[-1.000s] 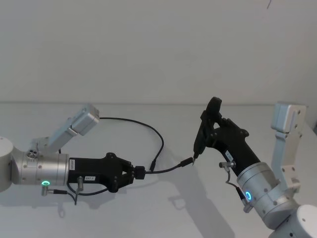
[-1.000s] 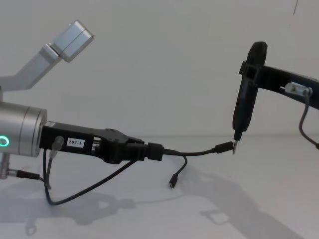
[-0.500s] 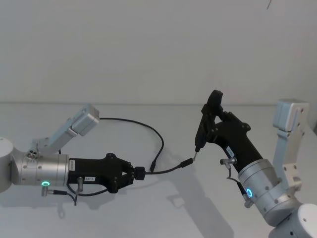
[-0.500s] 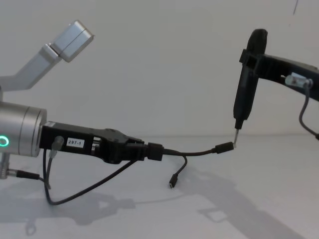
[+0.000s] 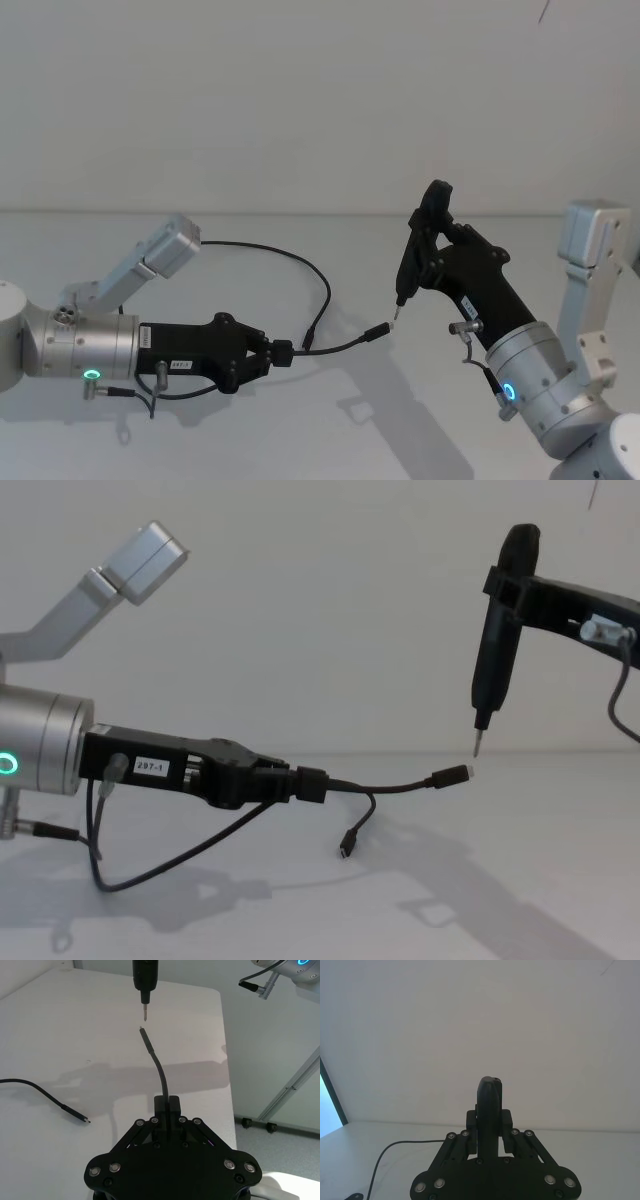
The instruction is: Pick up the data cable with the one hand.
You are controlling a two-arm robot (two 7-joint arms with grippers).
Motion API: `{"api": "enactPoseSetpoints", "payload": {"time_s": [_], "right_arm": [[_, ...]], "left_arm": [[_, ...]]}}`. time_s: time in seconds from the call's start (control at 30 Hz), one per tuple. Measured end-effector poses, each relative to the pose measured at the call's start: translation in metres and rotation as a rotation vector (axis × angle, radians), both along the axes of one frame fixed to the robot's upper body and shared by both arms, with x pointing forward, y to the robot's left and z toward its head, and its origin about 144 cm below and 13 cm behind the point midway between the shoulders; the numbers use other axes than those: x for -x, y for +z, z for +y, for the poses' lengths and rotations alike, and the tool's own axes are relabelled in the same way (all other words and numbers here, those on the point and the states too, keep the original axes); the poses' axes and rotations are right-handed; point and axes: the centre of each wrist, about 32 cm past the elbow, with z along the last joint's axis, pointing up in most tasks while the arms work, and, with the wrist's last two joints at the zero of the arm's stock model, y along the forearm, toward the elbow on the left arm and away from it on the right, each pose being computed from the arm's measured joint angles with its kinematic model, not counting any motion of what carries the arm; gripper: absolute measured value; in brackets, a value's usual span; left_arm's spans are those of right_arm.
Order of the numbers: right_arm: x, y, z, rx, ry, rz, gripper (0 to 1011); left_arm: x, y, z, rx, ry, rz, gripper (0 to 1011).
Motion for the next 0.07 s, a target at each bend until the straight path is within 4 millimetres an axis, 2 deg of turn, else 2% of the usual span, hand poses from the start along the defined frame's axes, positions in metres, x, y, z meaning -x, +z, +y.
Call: {"api": "enactPoseSetpoints", "payload": {"time_s": [0.07], "right_arm": [[0.0001, 0.0002, -0.0003, 0.001, 0.001, -0.001, 279]], "left_arm": [[0.0000, 0.0000, 0.0000, 0.000, 0.000, 0.000, 40]]}}
